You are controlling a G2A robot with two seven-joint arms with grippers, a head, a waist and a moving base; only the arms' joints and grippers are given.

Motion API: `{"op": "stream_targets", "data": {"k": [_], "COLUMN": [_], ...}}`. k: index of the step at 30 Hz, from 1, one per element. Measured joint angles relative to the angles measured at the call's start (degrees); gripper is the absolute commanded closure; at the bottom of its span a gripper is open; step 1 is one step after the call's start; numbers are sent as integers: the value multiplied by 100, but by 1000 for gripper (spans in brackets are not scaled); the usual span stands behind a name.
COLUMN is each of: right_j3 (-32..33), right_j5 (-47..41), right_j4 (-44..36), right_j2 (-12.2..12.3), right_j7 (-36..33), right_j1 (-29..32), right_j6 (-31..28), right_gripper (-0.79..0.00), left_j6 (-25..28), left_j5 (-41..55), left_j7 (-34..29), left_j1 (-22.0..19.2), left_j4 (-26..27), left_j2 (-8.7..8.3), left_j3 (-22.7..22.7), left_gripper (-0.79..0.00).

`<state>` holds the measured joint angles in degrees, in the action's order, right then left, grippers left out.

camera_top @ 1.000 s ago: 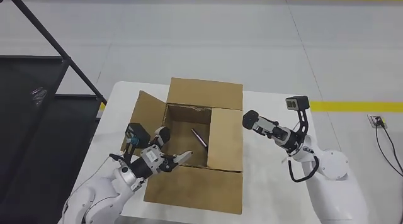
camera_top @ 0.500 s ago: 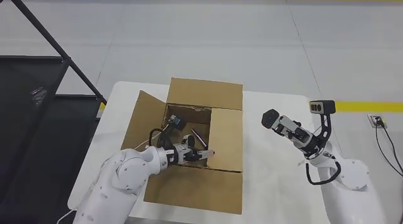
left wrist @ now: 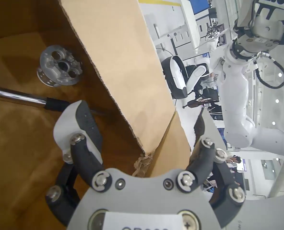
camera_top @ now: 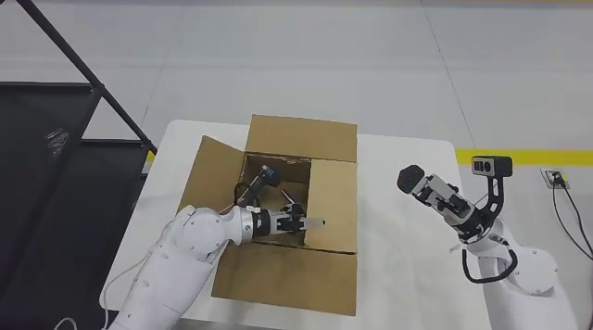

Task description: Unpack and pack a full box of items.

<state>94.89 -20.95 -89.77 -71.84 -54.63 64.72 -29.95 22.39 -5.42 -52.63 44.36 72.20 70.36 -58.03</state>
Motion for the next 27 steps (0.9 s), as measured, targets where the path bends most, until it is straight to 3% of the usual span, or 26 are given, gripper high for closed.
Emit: {"op": "stream_targets", "data": {"k": [12,19,27], "right_j3": [35,20,183], "right_j5": [-148,-310,-522], "right_j4": [-142,-122,-53], "right_j2": [81,115,164], "right_j7": [133,254,419], "right_j1": [223,267,374], "right_j6": [-104,-164,-348], "right_gripper": [-785,-785,-785], "left_j6": [364,468,516], "left_j5": [316,319,287], "left_j7": [42,264,982], "left_j1": [-114,14,122], "left_j4": [-90,337,757], "left_j2": [77,48,100], "left_j3": [225,117,168], "left_gripper": [-785,-785,-785]}}
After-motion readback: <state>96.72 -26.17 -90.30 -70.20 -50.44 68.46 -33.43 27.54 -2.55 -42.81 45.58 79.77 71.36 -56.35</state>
